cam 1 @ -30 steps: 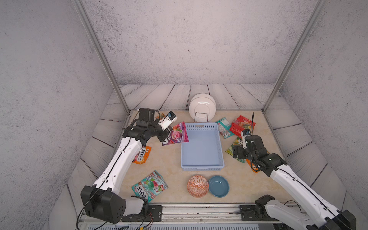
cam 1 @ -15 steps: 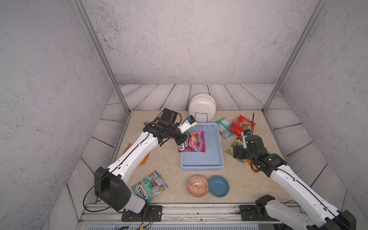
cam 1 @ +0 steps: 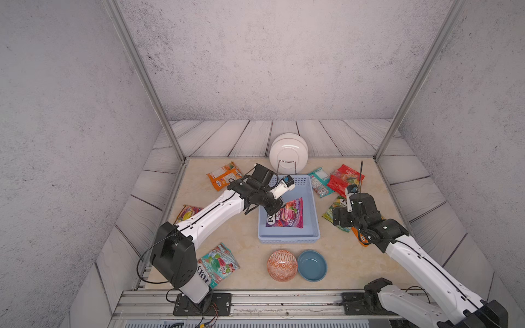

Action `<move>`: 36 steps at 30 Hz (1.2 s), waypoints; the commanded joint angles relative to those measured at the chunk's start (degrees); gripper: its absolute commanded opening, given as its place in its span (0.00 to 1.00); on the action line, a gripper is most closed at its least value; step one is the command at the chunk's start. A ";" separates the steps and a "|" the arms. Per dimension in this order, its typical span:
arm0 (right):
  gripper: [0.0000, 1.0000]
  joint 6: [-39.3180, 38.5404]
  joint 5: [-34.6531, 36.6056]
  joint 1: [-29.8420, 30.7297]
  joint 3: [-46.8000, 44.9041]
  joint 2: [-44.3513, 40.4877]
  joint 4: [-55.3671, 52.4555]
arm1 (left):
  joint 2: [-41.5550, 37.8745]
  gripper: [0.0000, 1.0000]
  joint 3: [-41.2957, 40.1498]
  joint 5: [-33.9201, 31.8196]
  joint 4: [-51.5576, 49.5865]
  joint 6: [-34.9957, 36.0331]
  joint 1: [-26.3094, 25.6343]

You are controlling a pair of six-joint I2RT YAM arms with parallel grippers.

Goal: Put the candies in the basket
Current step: Place the candy in the basket.

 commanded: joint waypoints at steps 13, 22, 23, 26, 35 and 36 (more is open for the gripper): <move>0.97 -0.64 -0.57 -0.22 0.20 0.49 -0.16 | 3.18 0.00 -5.90 -0.37 6.93 -5.04 -2.40; 0.97 -0.25 -0.21 -0.22 -0.12 0.10 -0.39 | 2.77 0.00 -9.05 -0.92 7.11 -3.92 -3.63; 0.97 -0.14 -0.92 -0.20 -0.28 0.03 0.05 | 2.91 0.00 -9.41 -0.84 7.30 -4.00 -3.72; 0.97 -0.48 -1.67 -0.21 -0.10 0.11 0.41 | 2.91 0.00 -10.53 -1.45 8.49 -4.27 -4.19; 0.97 -0.36 0.05 -0.22 -0.13 -0.44 -0.46 | 2.02 0.24 -11.88 -4.19 9.35 -5.17 -4.30; 0.97 -0.16 -0.05 -0.36 -0.39 -0.62 -0.37 | 1.81 0.34 -11.98 -4.65 9.35 -5.17 -4.30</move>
